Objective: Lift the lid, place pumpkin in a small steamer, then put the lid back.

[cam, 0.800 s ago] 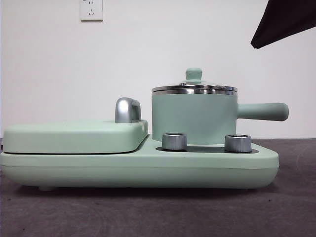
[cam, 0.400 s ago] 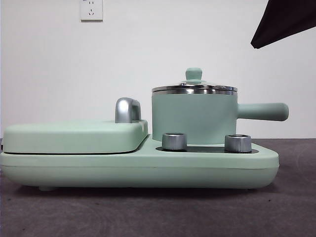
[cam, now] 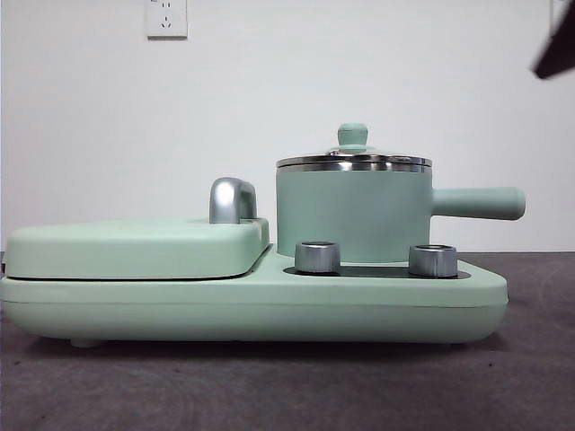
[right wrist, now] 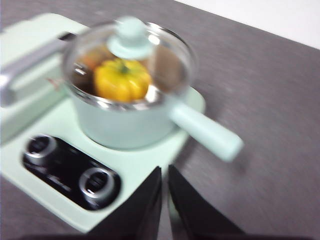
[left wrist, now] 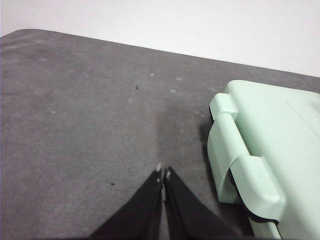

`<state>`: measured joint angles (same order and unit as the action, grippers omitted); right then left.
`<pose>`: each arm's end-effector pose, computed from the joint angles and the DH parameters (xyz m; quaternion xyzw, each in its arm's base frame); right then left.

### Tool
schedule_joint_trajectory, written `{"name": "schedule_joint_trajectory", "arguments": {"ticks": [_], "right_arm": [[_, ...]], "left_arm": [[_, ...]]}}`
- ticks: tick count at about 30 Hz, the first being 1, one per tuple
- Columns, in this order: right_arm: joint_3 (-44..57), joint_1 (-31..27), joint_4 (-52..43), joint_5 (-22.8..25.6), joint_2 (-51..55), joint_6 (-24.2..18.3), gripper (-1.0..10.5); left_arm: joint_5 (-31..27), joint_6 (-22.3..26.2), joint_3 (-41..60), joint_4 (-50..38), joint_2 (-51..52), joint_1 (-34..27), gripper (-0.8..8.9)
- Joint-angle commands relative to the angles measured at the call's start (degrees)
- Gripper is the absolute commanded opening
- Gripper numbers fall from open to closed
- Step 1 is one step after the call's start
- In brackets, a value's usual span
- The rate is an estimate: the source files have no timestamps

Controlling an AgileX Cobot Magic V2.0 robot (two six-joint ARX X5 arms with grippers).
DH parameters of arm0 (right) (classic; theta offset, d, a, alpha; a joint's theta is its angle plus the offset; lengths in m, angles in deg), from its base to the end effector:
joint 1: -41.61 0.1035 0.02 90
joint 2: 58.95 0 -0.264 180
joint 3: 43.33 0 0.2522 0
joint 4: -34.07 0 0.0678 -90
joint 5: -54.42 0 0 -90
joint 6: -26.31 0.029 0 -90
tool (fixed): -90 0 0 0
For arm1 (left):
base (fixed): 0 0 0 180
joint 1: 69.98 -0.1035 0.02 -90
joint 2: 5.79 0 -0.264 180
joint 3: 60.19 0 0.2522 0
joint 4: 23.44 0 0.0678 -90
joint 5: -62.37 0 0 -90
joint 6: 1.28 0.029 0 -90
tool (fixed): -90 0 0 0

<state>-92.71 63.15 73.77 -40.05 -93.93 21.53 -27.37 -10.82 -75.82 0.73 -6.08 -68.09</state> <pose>0.1251 0.0518 0.2762 -0.0721 0.2072 0.2284 0.9485 0.0948 -0.0033 0.1567 -0.0818 0.0783 -0.0122 0.9935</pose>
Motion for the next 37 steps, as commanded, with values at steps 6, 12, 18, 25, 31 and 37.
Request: {"name": "schedule_joint_trajectory", "arguments": {"ticks": [6,12,18,25,31,37], "right_arm": [[7.69,-6.36,-1.09,0.15,11.58,-0.61,0.2],[16.41,-11.58,-8.7,0.17,21.81,-0.9,0.2],[24.72,-15.82,-14.43,0.02,28.28,-0.39,0.2],[29.46,-19.47,-15.5,0.04,33.03,-0.37,0.2],[33.88,-21.27,-20.44,-0.07,34.77,0.92,0.2],[34.95,-21.27,-21.66,-0.04,34.77,1.55,0.2]], "left_arm": [[0.17,0.96,1.16,-0.07,0.11,-0.11,0.07],[0.17,0.96,1.14,-0.07,0.11,-0.11,0.07],[0.17,0.96,1.16,-0.07,0.11,-0.11,0.07],[0.17,0.96,1.16,-0.07,0.11,-0.11,0.07],[0.2,0.96,1.16,-0.07,0.11,-0.11,0.07],[0.17,0.96,1.14,-0.07,0.11,-0.11,0.07]]}}
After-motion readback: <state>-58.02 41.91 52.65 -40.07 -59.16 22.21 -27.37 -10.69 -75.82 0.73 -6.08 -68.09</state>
